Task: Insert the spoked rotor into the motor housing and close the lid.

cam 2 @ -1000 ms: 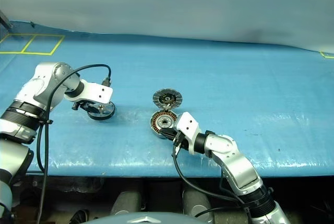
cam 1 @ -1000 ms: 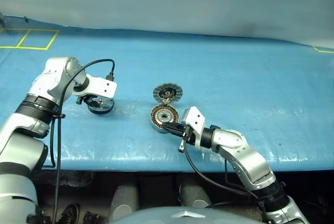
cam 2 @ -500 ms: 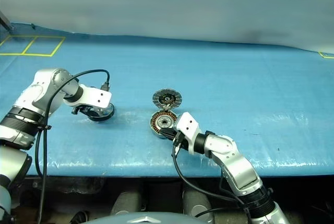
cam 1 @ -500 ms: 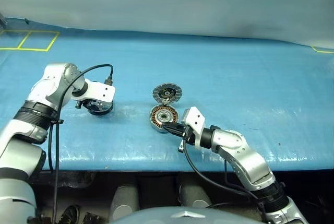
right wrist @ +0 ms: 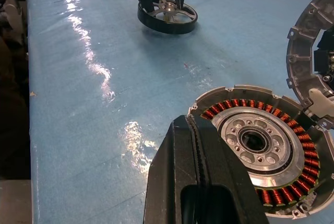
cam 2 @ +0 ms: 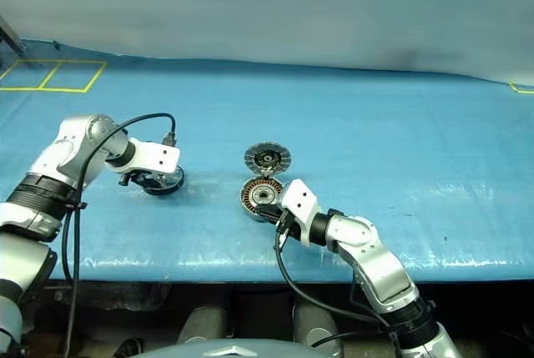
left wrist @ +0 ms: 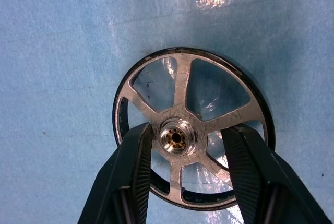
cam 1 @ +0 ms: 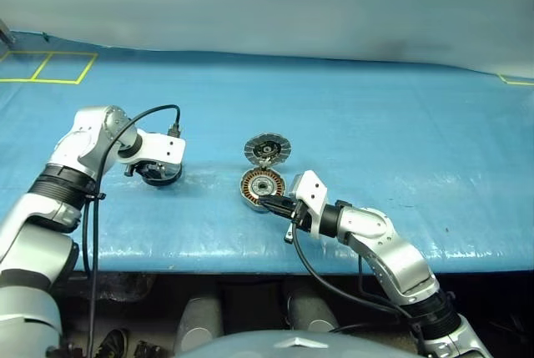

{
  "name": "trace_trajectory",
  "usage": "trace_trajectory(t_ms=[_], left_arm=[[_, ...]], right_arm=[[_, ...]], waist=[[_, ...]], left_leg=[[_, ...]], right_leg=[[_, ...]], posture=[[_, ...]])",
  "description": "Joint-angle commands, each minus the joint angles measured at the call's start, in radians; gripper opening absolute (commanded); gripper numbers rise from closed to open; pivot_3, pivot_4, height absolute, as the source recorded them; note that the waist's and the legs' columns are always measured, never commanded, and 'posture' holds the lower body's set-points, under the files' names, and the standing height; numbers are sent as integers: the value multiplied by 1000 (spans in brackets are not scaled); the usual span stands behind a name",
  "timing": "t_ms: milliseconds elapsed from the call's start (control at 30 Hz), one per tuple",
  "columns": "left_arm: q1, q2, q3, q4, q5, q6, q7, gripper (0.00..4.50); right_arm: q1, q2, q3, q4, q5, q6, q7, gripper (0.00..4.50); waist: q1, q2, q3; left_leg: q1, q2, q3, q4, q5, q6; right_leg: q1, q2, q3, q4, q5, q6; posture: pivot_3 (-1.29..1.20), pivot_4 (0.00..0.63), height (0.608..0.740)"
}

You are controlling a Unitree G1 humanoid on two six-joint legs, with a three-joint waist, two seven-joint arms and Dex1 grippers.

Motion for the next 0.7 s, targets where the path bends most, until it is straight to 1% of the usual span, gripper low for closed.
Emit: trace_trajectory(t_ms=[33,67,133,167,300,500,600,700], left_arm=[[11,-14,-22,24,13,-3,-7,2201],[14,-14,-23,23,14,-5,-10,2201],[19,-14,-23,21,11,-11,-14,1821],[20,-13,-22,20,10,-13,-16,1698],[14,-19,-8,30,15,-20,31,1695],[6,-18,9,41,6,-50,56,1695],[4,-19,48,30,-27,-106,110,1695],[16,-26,105,12,-102,-150,154,1695]], right_arm=[[-8,5,-9,-36,-2,-22,-7,0],[-8,6,-9,-36,-2,-22,-9,0],[-7,7,-9,-36,-2,-23,-14,0],[-7,8,-9,-36,-3,-24,-16,0],[-7,11,-13,-35,-4,-26,-23,0],[-8,15,-17,-35,-6,-32,-33,0],[-4,14,-23,-38,-3,-36,-39,0],[5,13,-33,-39,-1,-47,-44,0]], waist=[[0,1,0],[0,1,0],[0,1,-1],[0,2,-1],[0,2,-1],[4,2,-1],[6,2,-1],[9,2,-1]], left_leg=[[0,0,0,0,0,0],[0,0,0,0,0,0],[0,0,0,0,0,0],[0,0,0,0,0,0],[0,0,0,0,0,0],[1,0,0,0,0,0],[1,0,0,0,1,1],[-1,0,0,0,1,1]], right_leg=[[0,0,0,0,0,0],[0,0,0,0,0,0],[0,0,0,0,0,0],[0,0,0,0,0,0],[0,0,0,0,0,0],[1,0,1,0,0,0],[1,0,0,1,0,0],[-1,0,0,0,0,0]], posture=[[0,150,740],[0,150,740],[0,150,740],[0,150,740],[0,150,740],[0,150,740],[0,150,740],[0,150,740]])
